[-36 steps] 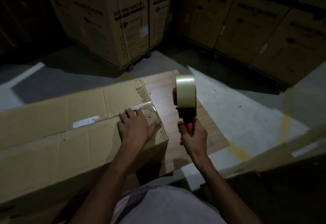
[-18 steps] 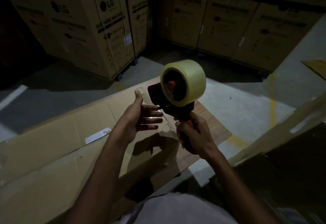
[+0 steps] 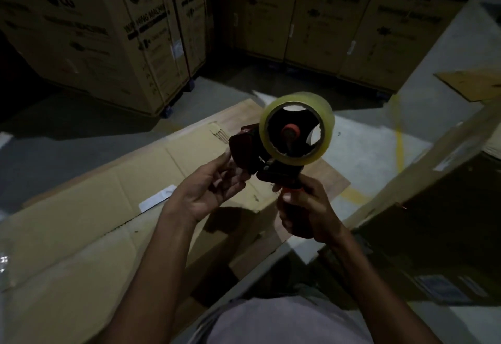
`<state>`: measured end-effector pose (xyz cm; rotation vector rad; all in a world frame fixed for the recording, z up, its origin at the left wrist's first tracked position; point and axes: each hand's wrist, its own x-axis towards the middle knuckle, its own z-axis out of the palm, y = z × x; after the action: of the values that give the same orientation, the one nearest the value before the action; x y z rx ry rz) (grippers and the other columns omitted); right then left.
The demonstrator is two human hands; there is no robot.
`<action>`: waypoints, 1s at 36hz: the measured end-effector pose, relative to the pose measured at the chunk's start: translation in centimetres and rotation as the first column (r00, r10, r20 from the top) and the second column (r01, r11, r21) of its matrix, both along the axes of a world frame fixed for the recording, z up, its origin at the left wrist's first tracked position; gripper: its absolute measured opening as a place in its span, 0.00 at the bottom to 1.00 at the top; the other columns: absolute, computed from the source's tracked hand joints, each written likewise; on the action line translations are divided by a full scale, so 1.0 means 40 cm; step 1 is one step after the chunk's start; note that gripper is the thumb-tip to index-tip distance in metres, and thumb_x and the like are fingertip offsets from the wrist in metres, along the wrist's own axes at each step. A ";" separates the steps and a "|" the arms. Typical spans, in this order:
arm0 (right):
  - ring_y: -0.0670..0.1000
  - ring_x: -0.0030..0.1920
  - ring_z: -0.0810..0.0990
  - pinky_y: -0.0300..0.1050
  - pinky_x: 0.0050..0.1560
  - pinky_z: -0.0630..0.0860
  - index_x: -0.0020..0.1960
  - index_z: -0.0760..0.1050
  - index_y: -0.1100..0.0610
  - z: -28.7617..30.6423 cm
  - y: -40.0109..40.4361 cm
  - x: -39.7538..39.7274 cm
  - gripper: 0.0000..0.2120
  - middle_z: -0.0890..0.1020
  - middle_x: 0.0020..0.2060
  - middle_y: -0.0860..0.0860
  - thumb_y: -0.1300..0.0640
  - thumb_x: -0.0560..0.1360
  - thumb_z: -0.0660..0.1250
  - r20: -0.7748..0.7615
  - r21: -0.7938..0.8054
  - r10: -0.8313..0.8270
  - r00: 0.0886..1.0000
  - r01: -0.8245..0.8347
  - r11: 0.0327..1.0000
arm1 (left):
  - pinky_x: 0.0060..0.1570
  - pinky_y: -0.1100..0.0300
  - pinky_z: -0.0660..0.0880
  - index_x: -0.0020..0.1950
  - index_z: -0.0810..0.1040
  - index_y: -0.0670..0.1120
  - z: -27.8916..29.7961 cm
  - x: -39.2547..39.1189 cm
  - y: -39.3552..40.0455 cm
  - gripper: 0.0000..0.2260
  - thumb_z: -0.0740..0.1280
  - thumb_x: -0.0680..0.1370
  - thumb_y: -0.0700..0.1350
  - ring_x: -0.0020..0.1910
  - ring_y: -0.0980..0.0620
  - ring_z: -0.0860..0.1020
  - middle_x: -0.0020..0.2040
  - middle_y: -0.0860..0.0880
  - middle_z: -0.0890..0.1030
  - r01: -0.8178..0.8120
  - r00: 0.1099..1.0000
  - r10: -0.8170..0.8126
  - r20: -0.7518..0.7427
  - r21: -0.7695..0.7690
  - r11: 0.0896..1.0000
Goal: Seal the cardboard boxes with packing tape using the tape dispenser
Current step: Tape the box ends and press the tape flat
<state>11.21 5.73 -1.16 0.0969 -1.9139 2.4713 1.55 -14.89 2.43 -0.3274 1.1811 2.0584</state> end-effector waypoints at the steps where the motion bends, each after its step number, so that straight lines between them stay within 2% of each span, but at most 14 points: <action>1: 0.55 0.23 0.73 0.43 0.26 0.72 0.52 0.75 0.67 -0.002 0.002 0.002 0.07 0.73 0.29 0.58 0.65 0.75 0.64 0.005 0.001 -0.008 1.000 0.008 1.000 | 0.35 0.60 0.82 0.45 0.86 0.41 0.001 0.004 -0.004 0.11 0.74 0.70 0.48 0.39 0.52 0.86 0.43 0.44 0.85 -0.009 1.000 0.008 0.024 0.025 1.000; 5: 0.55 0.24 0.74 0.42 0.27 0.73 0.52 0.77 0.65 -0.010 0.017 0.009 0.07 0.74 0.30 0.58 0.62 0.76 0.66 -0.004 0.017 -0.002 1.000 0.002 1.000 | 0.34 0.63 0.81 0.55 0.82 0.39 -0.002 0.011 -0.012 0.15 0.73 0.70 0.41 0.40 0.54 0.85 0.45 0.44 0.86 -0.012 1.000 0.012 0.000 0.033 0.999; 9: 0.53 0.24 0.73 0.42 0.27 0.72 0.51 0.76 0.65 -0.025 0.040 0.012 0.06 0.74 0.29 0.56 0.64 0.77 0.64 0.020 0.023 0.028 0.999 -0.028 0.999 | 0.34 0.62 0.82 0.54 0.83 0.40 0.001 0.016 -0.007 0.13 0.73 0.70 0.39 0.38 0.53 0.85 0.45 0.43 0.86 0.017 0.999 -0.017 -0.045 -0.011 1.000; 12: 0.53 0.22 0.72 0.41 0.26 0.72 0.51 0.76 0.65 -0.030 0.060 0.013 0.08 0.74 0.28 0.56 0.60 0.76 0.67 0.017 0.019 0.079 0.997 -0.079 0.997 | 0.33 0.61 0.81 0.50 0.83 0.38 0.007 0.026 0.023 0.07 0.73 0.75 0.41 0.36 0.52 0.85 0.41 0.43 0.86 -0.047 0.995 0.032 -0.089 -0.171 0.984; 15: 0.55 0.22 0.72 0.44 0.26 0.73 0.50 0.76 0.65 -0.024 0.090 0.012 0.12 0.74 0.27 0.58 0.56 0.73 0.69 0.043 0.070 0.086 0.995 -0.089 0.994 | 0.31 0.62 0.80 0.49 0.83 0.36 0.019 0.041 0.071 0.07 0.70 0.80 0.40 0.30 0.53 0.82 0.35 0.43 0.83 -0.121 0.977 0.045 -0.209 -0.367 0.922; 18: 0.58 0.25 0.74 0.50 0.28 0.75 0.51 0.76 0.64 -0.024 0.123 0.010 0.09 0.77 0.28 0.57 0.58 0.75 0.69 0.049 0.174 0.051 0.997 -0.059 0.983 | 0.27 0.63 0.78 0.48 0.83 0.36 0.032 0.050 0.107 0.08 0.68 0.81 0.39 0.26 0.54 0.79 0.33 0.44 0.82 -0.206 0.952 0.065 -0.299 -0.472 0.857; 20: 0.59 0.26 0.76 0.52 0.28 0.76 0.51 0.76 0.64 -0.020 0.142 0.011 0.11 0.79 0.29 0.56 0.56 0.76 0.69 0.037 0.239 0.035 0.999 -0.043 0.970 | 0.25 0.64 0.76 0.46 0.84 0.36 0.037 0.052 0.124 0.07 0.69 0.80 0.39 0.25 0.55 0.78 0.31 0.45 0.82 -0.253 0.932 0.060 -0.356 -0.525 0.813; 23: 0.60 0.26 0.77 0.51 0.26 0.76 0.50 0.75 0.65 -0.014 0.168 0.019 0.17 0.79 0.30 0.56 0.50 0.76 0.70 0.034 0.272 0.032 0.999 -0.040 0.961 | 0.23 0.65 0.74 0.47 0.83 0.36 0.039 0.056 0.147 0.06 0.70 0.80 0.38 0.23 0.56 0.77 0.31 0.45 0.82 -0.305 0.905 0.057 -0.421 -0.550 0.778; 27: 0.62 0.25 0.76 0.52 0.26 0.76 0.47 0.74 0.68 -0.016 0.204 0.031 0.13 0.79 0.29 0.59 0.57 0.79 0.68 -0.011 0.299 0.044 0.999 -0.039 0.954 | 0.25 0.63 0.74 0.48 0.84 0.35 0.039 0.062 0.165 0.08 0.69 0.81 0.39 0.25 0.55 0.77 0.34 0.43 0.83 -0.297 0.886 0.019 -0.463 -0.534 0.792; 32: 0.62 0.26 0.77 0.52 0.26 0.77 0.48 0.76 0.61 -0.017 0.234 0.038 0.09 0.80 0.30 0.56 0.54 0.78 0.68 -0.008 0.304 0.050 0.999 -0.045 0.952 | 0.29 0.63 0.77 0.50 0.85 0.37 0.047 0.063 0.158 0.07 0.70 0.80 0.40 0.30 0.53 0.80 0.40 0.40 0.85 -0.244 0.862 -0.085 -0.499 -0.557 0.794; 34: 0.63 0.27 0.76 0.51 0.26 0.76 0.47 0.78 0.57 -0.018 0.241 0.041 0.04 0.80 0.30 0.57 0.56 0.78 0.68 -0.012 0.297 0.053 0.999 -0.046 0.954 | 0.31 0.63 0.79 0.52 0.84 0.37 0.057 0.062 0.153 0.07 0.70 0.80 0.39 0.33 0.52 0.82 0.42 0.40 0.86 -0.196 0.869 -0.123 -0.479 -0.562 0.804; 36: 0.63 0.25 0.75 0.49 0.26 0.75 0.44 0.79 0.53 -0.016 0.242 0.045 0.04 0.80 0.30 0.58 0.56 0.78 0.69 -0.006 0.264 0.062 0.998 -0.059 0.963 | 0.32 0.63 0.79 0.53 0.84 0.36 0.066 0.059 0.150 0.07 0.69 0.81 0.40 0.35 0.52 0.84 0.43 0.40 0.86 -0.166 0.873 -0.144 -0.465 -0.563 0.810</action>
<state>13.02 15.41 -1.79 0.1773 -2.2563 2.2272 3.90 -8.88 5.08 -0.0869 2.1507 1.7757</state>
